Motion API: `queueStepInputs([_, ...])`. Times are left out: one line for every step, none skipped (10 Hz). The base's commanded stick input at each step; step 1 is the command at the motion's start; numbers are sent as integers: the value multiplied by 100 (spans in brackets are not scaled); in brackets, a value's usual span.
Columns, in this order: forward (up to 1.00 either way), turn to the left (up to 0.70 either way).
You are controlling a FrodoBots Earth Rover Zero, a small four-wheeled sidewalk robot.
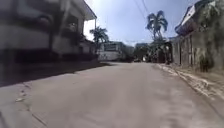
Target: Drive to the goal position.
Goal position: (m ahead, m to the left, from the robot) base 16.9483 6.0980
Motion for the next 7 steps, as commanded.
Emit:
queueStepInputs([100, 0])
queueStepInputs([100, 0])
queueStepInputs([100, 0])
queueStepInputs([100, 0])
queueStepInputs([100, 0])
queueStepInputs([100, 0])
queueStepInputs([100, 0])
